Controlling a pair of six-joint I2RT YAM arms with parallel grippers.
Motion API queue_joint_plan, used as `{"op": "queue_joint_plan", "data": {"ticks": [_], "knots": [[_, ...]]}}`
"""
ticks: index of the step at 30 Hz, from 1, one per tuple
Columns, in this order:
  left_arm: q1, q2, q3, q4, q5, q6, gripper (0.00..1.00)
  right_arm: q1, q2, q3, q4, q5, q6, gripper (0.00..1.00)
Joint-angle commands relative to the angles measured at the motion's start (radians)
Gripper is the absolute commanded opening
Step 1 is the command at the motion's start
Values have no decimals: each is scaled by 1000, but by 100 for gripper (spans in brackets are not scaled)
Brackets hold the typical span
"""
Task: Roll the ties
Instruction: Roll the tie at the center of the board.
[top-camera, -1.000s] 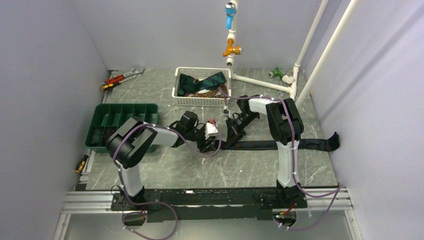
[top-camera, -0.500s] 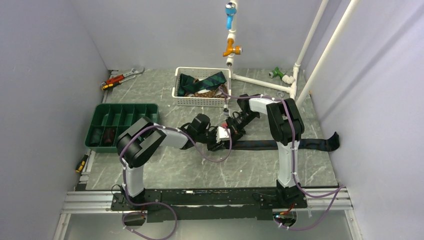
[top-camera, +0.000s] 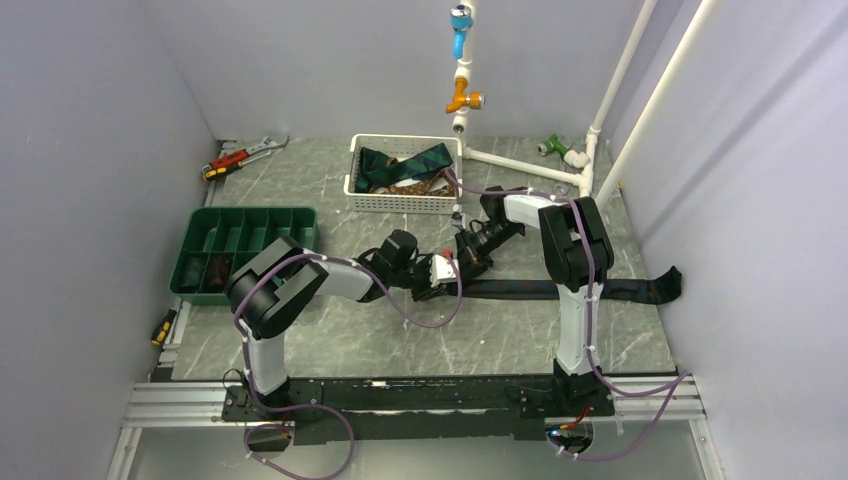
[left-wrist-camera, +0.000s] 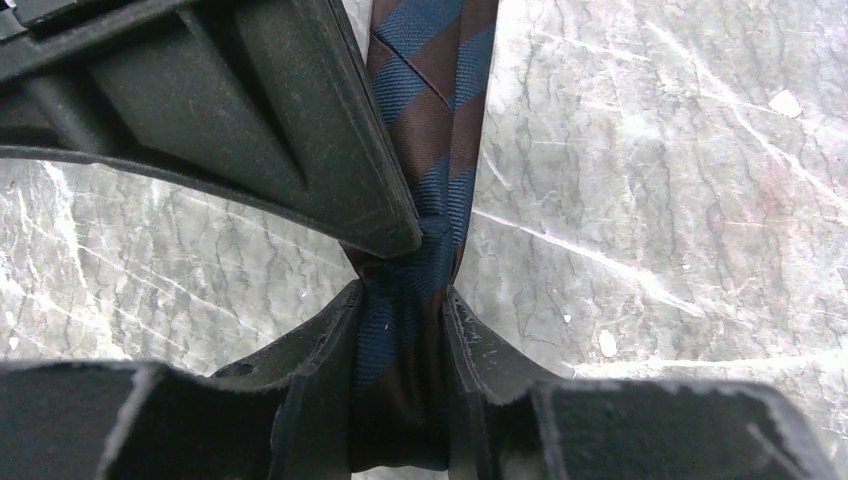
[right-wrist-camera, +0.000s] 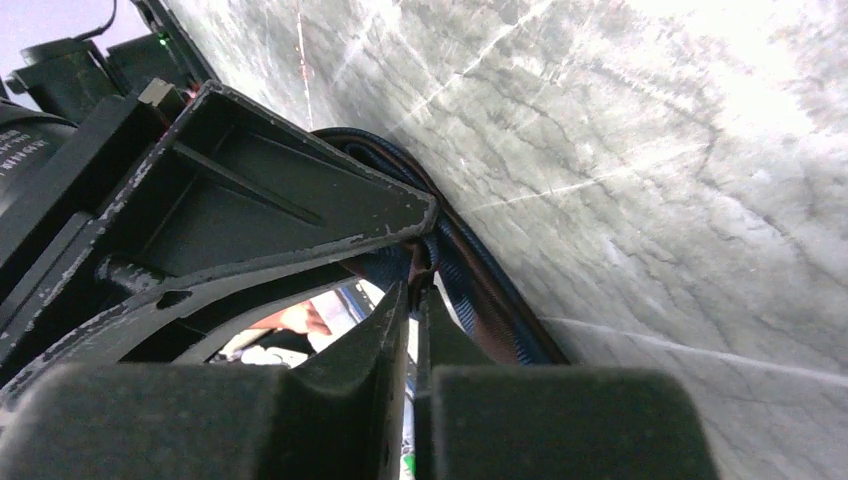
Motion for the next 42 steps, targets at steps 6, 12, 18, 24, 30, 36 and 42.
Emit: {"op": "queue_joint_plan", "data": {"ticks": [6,12,18,24,30,36,42], "knots": [[28,-12,-54,-93,-62,-22,55,-1,5,-11,7,117,-9,0],[87,-89,-145,28,58,-60,71,4,20,-29,30,235,-22,0],[90,-73,-112,55,115,-88,70,7,27,-34,44,256,-26,0],[83,-50,-66,55,139,-70,65,8,35,-36,53,261,-21,0],[58,-91,-2,6,190,-53,50,8,32,-46,60,259,-23,0],[9,-46,73,2,180,-108,47,8,27,-50,68,250,-19,0],[31,-15,82,13,131,-153,59,8,25,-54,71,250,-25,0]]}}
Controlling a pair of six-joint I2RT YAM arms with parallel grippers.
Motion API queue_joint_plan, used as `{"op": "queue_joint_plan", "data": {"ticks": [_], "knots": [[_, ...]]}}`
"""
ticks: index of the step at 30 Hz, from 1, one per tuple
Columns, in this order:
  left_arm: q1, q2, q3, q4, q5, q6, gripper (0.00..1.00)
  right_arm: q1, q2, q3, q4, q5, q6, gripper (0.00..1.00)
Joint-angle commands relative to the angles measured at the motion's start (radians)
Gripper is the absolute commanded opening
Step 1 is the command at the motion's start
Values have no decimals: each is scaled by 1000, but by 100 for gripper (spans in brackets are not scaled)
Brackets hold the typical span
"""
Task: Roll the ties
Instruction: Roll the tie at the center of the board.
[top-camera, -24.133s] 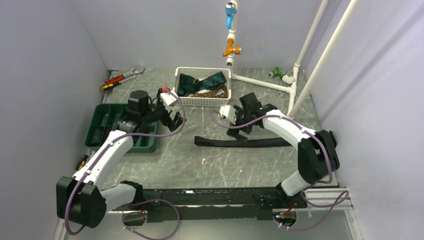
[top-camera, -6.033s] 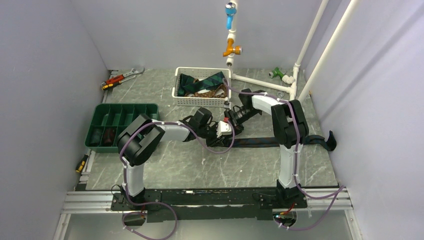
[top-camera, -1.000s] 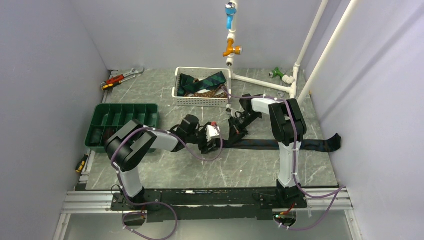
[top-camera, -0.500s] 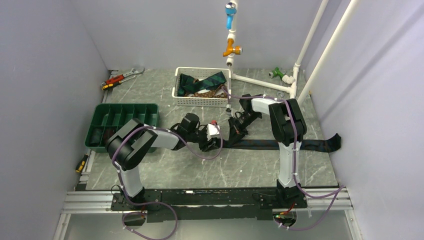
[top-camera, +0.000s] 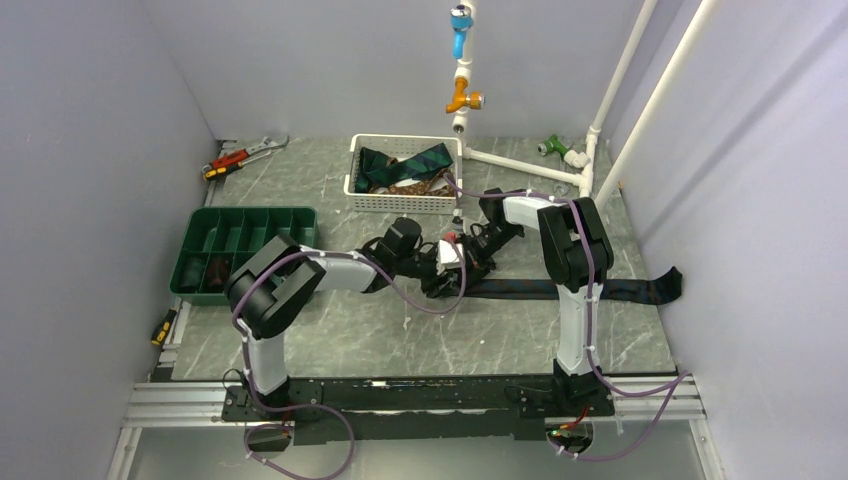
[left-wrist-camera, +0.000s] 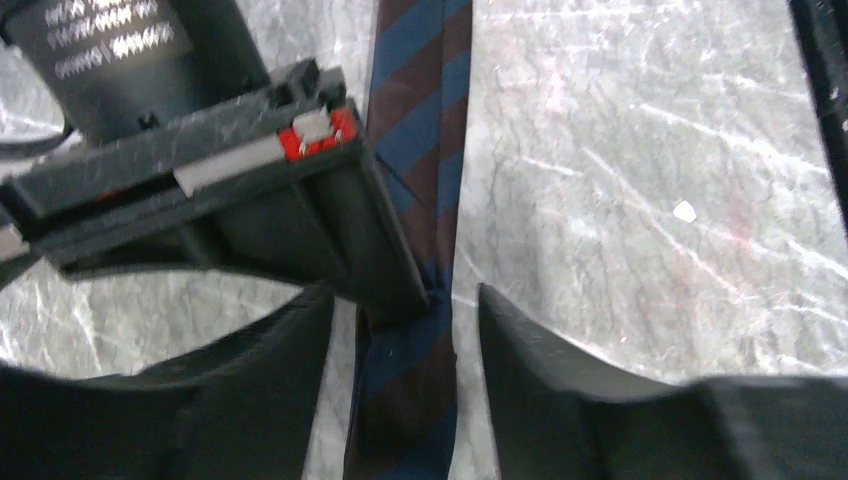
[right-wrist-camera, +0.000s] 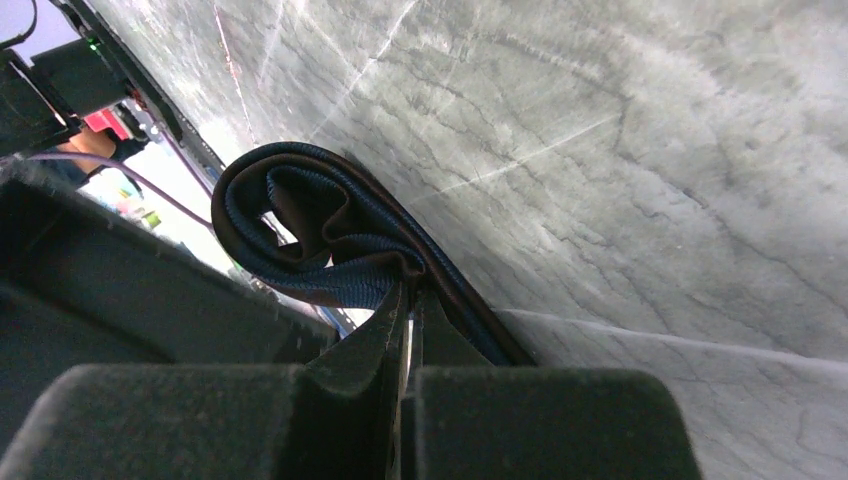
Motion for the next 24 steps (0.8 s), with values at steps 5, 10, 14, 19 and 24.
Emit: {"op": "queue_joint_plan", "data": {"ticks": [5,10,14,19,24], "knots": [[100,-78,-124,-30,41,60,73,3,35,-27,50,138,-52,0],[98,-49,-130,-49,45,155,70,4,40,-28,59,140,-45,0],[95,-12,-107,-48,61,183,67,3,33,-39,66,142,-39,0],[94,23,-75,-56,59,201,62,4,29,-48,69,142,-33,0],[95,10,-69,-46,89,190,46,3,34,-39,64,142,-34,0]]}}
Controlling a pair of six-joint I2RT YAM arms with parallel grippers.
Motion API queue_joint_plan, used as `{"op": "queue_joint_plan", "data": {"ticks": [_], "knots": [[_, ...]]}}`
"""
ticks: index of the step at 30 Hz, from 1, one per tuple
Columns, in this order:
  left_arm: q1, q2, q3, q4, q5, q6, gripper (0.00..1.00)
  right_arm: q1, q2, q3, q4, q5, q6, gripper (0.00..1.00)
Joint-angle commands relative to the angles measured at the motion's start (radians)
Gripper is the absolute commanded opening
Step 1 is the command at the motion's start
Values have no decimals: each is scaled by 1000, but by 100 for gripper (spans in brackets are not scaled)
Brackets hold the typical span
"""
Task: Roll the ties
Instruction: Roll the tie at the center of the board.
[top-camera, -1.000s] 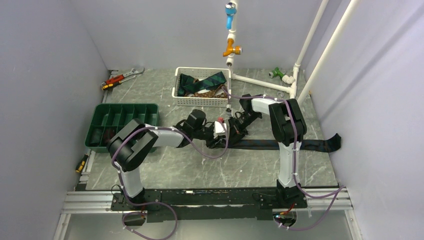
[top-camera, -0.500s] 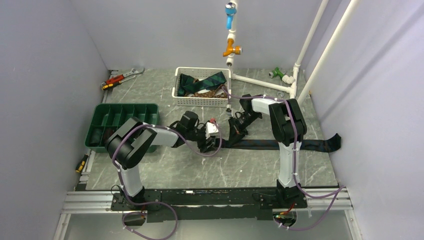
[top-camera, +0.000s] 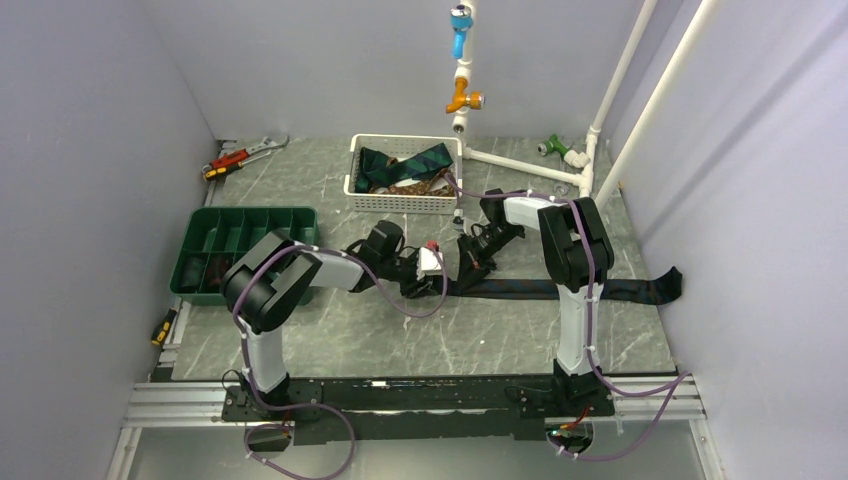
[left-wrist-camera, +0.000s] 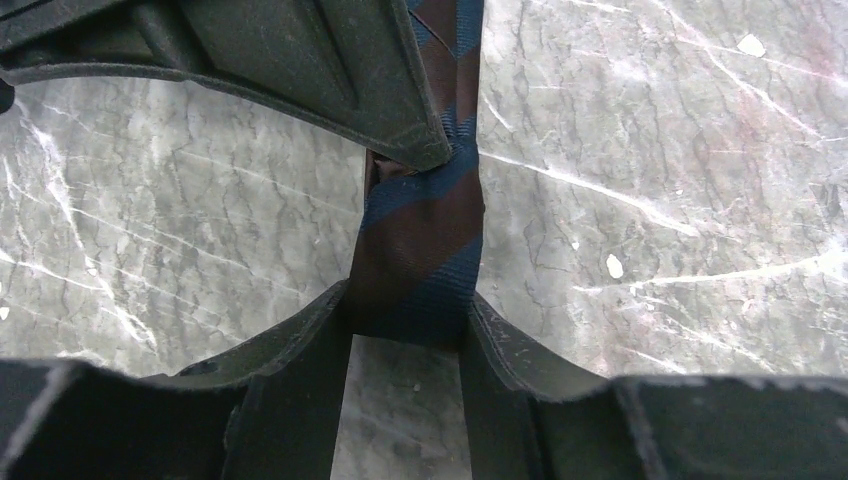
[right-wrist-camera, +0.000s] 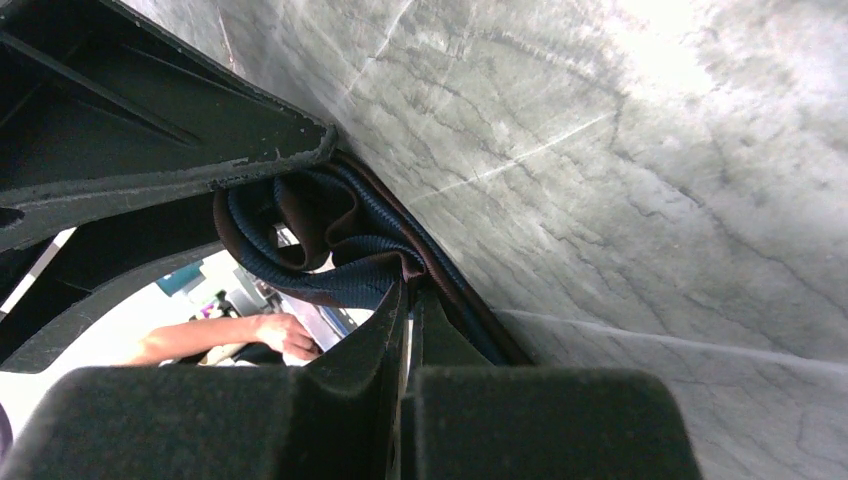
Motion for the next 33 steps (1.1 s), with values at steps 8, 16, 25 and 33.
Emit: {"op": "queue_joint_plan", "data": {"ticks": [8,16,25,33], "knots": [[-62,-22,81,49,95,-135,39,7,44,-23,50,160,-45,0],[-100,105,160,40,-4,-220,43,8,34,-34,55,148,-44,0],[-100,132,102,-48,-130,-143,37,7,14,-38,55,113,-41,0],[-101,139,102,-146,-209,-89,36,8,-34,-53,70,88,-12,0]]}}
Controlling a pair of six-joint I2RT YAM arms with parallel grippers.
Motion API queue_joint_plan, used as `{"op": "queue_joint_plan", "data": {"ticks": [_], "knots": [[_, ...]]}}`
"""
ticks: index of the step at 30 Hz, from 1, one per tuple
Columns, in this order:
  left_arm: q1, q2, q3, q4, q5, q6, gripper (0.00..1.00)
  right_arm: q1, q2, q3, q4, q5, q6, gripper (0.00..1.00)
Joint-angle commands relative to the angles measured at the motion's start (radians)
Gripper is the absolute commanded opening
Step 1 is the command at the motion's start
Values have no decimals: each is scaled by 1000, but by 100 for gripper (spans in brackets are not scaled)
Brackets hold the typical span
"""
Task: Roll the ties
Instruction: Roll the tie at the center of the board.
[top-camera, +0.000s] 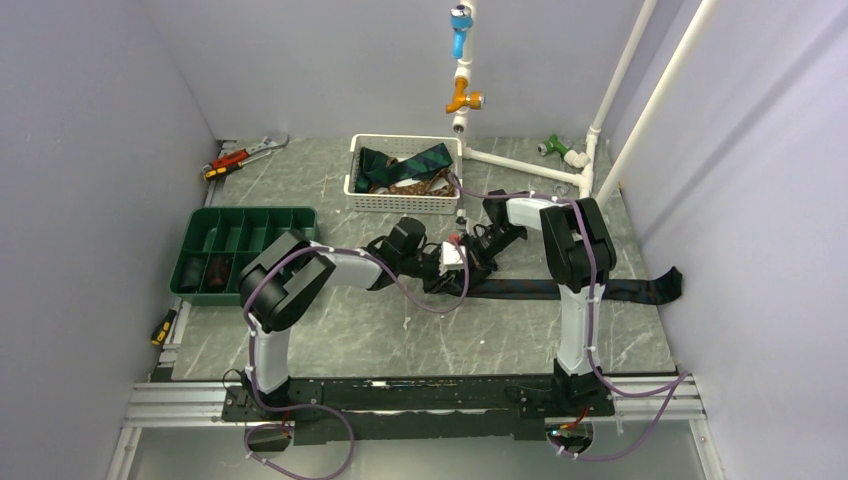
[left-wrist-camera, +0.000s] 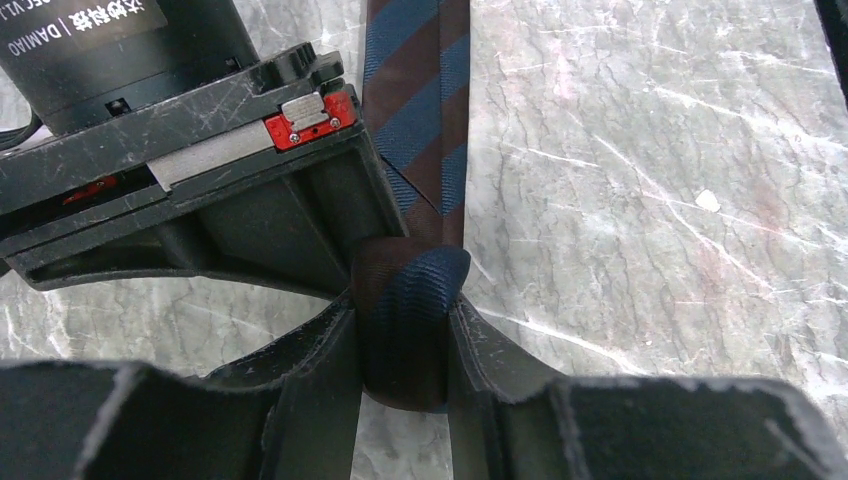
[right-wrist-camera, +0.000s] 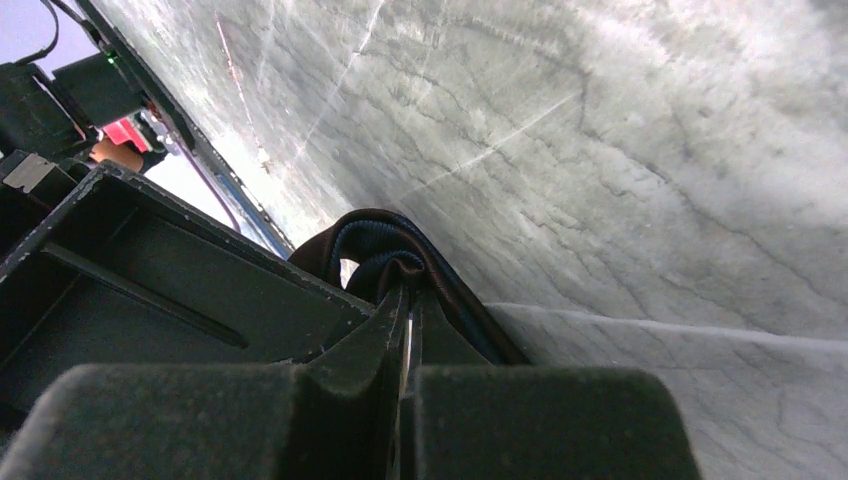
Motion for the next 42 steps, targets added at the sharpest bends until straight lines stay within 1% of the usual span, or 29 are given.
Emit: {"op": "queue_joint_plan", "data": {"ticks": [1,6,12,15,16,17,20,22,26,29,32,35,38,42], "knots": [[-7,71,-30,-194,-193,59,36,20,-25,-33,49,99,-27,0],[-6,61,-45,-249,-214,72,38,13,-54,-31,46,96,-11,0],[-6,77,-39,-298,-227,69,38,4,-96,-37,73,46,17,4],[-7,72,-53,-300,-228,77,38,1,-115,-52,97,35,18,4],[-5,69,-61,-298,-219,77,38,1,-120,-59,107,37,20,3],[-3,64,-73,-288,-208,76,38,0,-124,-68,115,41,19,0],[1,56,-110,-240,-198,67,39,-1,-107,-71,111,41,6,0],[0,74,-91,-260,-208,55,38,0,-94,-60,94,29,-5,1],[1,83,-72,-283,-235,56,37,-7,-124,-45,69,30,-21,17],[0,76,-69,-298,-240,67,37,-46,-158,-36,21,25,-40,27],[0,74,-66,-312,-243,74,37,-102,-182,-25,-48,15,-87,31],[1,81,-57,-326,-238,77,37,-129,-214,-21,-98,-21,-114,38],[-1,88,-42,-340,-233,81,37,-124,-243,-25,-97,-75,-103,48],[0,93,-27,-354,-232,83,37,-84,-227,-26,-58,-105,-54,49]]}}
